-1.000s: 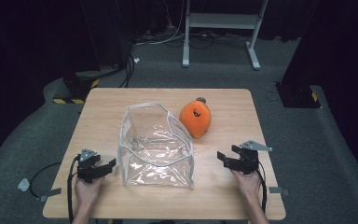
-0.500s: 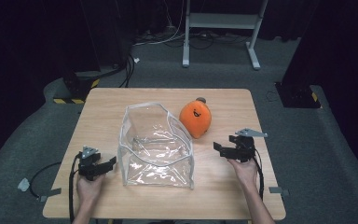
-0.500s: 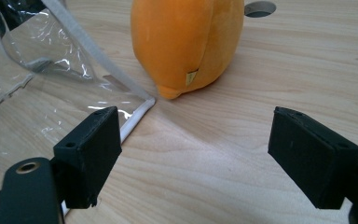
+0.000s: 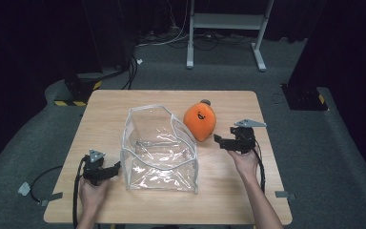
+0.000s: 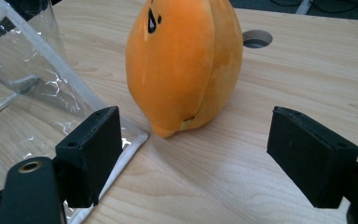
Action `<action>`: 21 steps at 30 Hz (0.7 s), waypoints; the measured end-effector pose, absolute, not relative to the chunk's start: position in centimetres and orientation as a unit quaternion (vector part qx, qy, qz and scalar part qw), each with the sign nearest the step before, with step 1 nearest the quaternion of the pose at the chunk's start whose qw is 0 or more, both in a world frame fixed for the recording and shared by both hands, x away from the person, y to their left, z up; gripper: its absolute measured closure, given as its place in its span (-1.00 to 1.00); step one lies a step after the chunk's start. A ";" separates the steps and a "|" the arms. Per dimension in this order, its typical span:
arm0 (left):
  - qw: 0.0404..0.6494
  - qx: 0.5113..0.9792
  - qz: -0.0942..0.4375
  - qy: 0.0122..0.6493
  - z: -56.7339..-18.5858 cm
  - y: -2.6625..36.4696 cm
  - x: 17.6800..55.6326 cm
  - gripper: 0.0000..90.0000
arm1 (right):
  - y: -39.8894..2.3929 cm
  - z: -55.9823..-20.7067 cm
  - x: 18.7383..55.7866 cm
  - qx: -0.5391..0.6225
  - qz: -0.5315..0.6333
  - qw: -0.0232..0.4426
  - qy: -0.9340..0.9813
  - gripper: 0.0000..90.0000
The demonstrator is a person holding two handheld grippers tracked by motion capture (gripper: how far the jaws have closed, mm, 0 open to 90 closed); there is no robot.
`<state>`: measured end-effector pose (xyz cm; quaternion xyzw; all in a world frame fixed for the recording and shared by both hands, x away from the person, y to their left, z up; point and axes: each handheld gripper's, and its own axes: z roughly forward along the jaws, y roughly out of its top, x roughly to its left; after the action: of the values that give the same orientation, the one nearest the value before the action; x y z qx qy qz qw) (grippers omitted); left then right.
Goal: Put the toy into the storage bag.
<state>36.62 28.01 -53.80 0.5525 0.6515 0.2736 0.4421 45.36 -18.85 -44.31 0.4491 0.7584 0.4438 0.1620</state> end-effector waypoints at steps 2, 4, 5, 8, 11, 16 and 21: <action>0.442 0.553 0.273 0.651 -53.8 28.0 36.6 -0.51 | -18.6 -44.1 45.5 0.448 0.445 0.163 0.758 -0.62; 0.442 0.553 0.273 0.652 -53.8 28.0 36.6 -0.51 | -18.3 -43.8 45.8 0.442 0.450 0.168 0.757 -0.62; 0.441 0.554 0.273 0.651 -53.8 28.0 36.6 -0.51 | -17.8 -43.5 46.3 0.441 0.448 0.167 0.760 -0.64; 0.441 0.552 0.274 0.652 -53.8 28.0 36.6 -0.51 | -17.1 -43.1 46.8 0.436 0.447 0.168 0.763 -0.65; 0.440 0.555 0.273 0.651 -53.8 28.0 36.6 -0.51 | -16.8 -42.8 47.2 0.437 0.445 0.167 0.764 -0.66; 0.441 0.552 0.273 0.653 -53.8 28.0 36.6 -0.51 | -16.1 -42.3 48.4 0.437 0.446 0.169 0.763 -0.70; 0.442 0.551 0.274 0.653 -53.8 28.0 36.6 -0.51 | -15.9 -42.2 49.1 0.444 0.448 0.169 0.758 -0.72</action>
<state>36.58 27.96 -53.80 0.5509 0.6529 0.2739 0.4417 49.12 -15.88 -42.16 0.4439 0.7576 0.4476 0.1690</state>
